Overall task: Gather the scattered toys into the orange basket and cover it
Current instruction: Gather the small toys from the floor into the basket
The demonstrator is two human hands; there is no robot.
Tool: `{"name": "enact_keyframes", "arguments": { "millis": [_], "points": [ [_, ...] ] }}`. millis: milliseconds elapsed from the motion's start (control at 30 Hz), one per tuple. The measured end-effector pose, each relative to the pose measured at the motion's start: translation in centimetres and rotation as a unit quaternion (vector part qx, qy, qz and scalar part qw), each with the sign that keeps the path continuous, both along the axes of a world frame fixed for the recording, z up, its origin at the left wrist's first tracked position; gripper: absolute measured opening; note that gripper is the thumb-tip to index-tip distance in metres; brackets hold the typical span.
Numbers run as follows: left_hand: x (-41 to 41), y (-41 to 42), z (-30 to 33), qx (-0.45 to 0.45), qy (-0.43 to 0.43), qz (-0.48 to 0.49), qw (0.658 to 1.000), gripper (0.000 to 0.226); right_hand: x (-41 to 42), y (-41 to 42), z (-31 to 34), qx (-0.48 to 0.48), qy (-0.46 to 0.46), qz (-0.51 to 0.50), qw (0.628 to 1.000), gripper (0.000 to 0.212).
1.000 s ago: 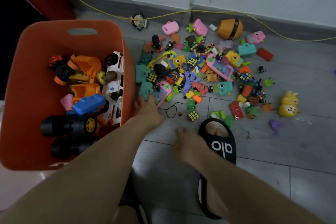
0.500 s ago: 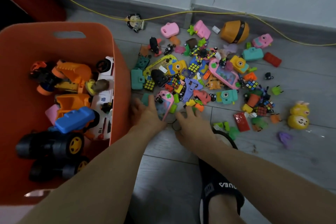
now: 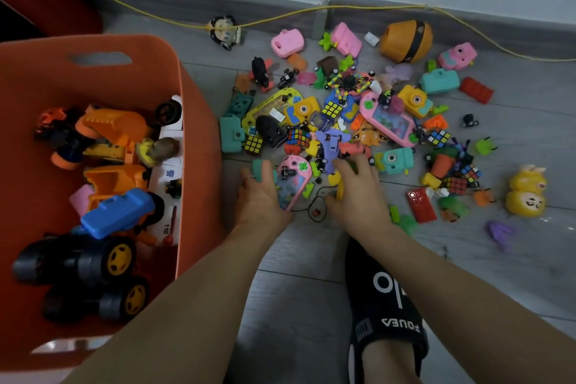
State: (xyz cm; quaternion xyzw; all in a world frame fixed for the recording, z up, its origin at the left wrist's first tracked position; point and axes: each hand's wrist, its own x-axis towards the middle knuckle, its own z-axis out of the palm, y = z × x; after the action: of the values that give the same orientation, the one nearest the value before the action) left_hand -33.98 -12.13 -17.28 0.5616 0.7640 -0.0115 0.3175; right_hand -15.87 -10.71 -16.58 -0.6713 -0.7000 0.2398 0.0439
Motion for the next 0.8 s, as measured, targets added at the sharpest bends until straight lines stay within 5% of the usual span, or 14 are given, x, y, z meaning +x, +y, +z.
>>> {"name": "enact_keyframes", "arguments": {
  "millis": [133,467,800],
  "points": [
    [0.8,0.8,0.0,-0.049,0.012,-0.029,0.998,0.125,-0.2,0.1,0.1,-0.025,-0.009,0.013,1.0,0.072],
    [1.2,1.8,-0.2,-0.076,0.113,-0.114,0.984,0.101,1.3,0.6,-0.1,0.033,0.018,0.001,0.999,0.047],
    [0.5,1.5,1.3,-0.043,-0.026,-0.047,0.998,0.063,0.8,0.8,0.1,0.019,0.053,-0.028,0.998,0.051]
  ]
}}
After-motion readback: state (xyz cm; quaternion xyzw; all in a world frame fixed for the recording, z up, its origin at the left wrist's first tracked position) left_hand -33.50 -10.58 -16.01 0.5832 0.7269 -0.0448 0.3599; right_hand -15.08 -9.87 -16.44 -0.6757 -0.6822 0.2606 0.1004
